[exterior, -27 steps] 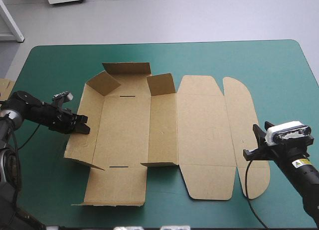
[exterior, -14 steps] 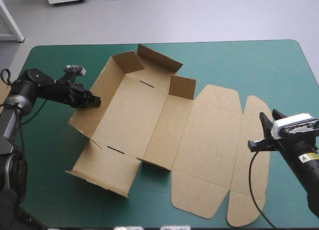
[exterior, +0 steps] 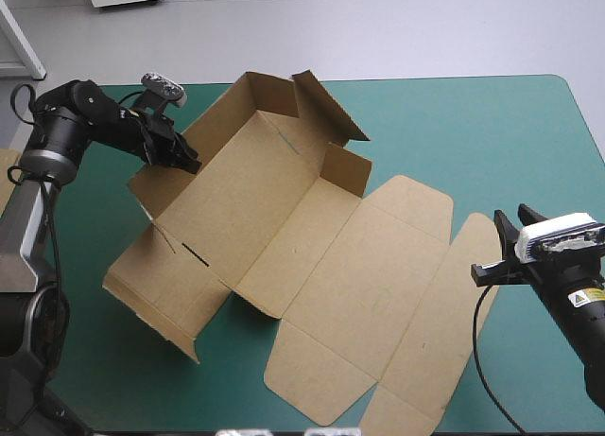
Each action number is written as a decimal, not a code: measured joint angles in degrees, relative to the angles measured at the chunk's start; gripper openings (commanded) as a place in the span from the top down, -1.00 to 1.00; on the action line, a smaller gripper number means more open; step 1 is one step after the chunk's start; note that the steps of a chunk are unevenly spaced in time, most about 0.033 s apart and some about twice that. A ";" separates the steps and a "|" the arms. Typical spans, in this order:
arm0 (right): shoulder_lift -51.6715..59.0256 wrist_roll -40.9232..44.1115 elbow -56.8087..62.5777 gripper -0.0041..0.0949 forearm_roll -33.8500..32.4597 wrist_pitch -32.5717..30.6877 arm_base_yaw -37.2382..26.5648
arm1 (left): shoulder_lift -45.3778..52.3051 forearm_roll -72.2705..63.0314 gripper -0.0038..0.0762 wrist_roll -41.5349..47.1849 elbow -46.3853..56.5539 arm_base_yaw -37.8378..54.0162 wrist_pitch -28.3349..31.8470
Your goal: Fold the box
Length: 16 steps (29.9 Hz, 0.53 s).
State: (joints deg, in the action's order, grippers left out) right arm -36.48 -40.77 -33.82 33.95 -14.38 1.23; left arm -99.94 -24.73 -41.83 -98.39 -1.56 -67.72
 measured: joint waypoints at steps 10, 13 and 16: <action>0.00 0.00 -3.02 0.26 -0.18 -0.79 0.00 | -7.85 7.69 0.93 -3.83 -15.53 -7.03 -3.52; 0.00 0.00 -3.14 0.26 -0.24 -1.09 0.00 | -10.67 8.32 0.93 -6.11 -20.93 -8.60 -3.89; 0.00 0.00 -3.14 0.26 -0.24 -1.36 0.00 | -12.75 8.45 0.93 -8.34 -24.99 -10.18 -3.89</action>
State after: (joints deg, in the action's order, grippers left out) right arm -36.48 -40.77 -36.97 33.71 -15.74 1.23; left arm -112.69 -16.28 -50.18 -123.39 -11.73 -71.61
